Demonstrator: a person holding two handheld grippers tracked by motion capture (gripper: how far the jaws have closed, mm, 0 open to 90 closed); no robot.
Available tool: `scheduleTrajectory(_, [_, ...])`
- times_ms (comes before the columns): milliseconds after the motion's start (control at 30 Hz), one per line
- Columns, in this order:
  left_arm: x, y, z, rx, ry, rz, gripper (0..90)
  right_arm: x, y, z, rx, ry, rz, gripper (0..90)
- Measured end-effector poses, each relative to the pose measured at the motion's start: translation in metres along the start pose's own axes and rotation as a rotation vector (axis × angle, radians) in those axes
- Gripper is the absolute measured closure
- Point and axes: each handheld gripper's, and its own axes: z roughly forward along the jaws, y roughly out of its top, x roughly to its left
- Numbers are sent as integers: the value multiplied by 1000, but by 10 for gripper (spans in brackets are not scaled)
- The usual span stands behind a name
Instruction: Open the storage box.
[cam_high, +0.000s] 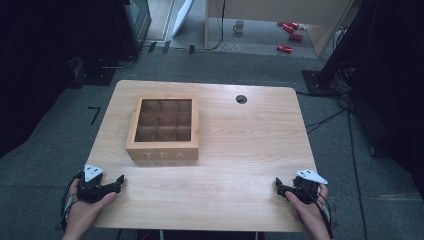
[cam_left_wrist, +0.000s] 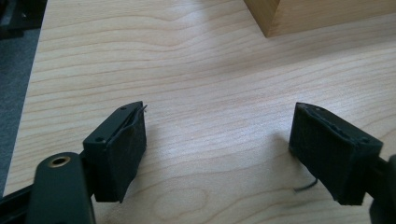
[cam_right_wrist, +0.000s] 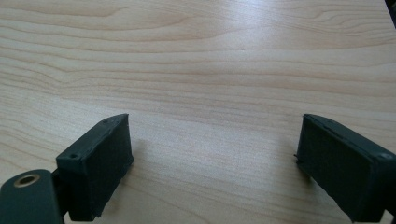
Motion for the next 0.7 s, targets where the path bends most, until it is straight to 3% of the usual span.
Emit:
scheduleTrajectory(267, [1, 5, 0, 24, -15, -20, 165, 0, 0, 0, 1, 2, 1, 97])
scheduleTrajectory(433, [1, 12, -5, -20, -45, -39, 164, 1, 1, 1, 2, -5, -3, 99])
scheduleTrajectory(500, [2, 19, -8, -43, -62, -52, 164, 2, 5, 0, 6, -7, 16, 129])
scheduleTrajectory(600, [2, 24, -10, -56, -77, -49, 165, 4, 9, -2, -8, 10, 42, 129])
scheduleTrajectory(700, [1, 33, -14, -84, -100, -45, 165, 11, 22, -9, -59, 33, 64, 130])
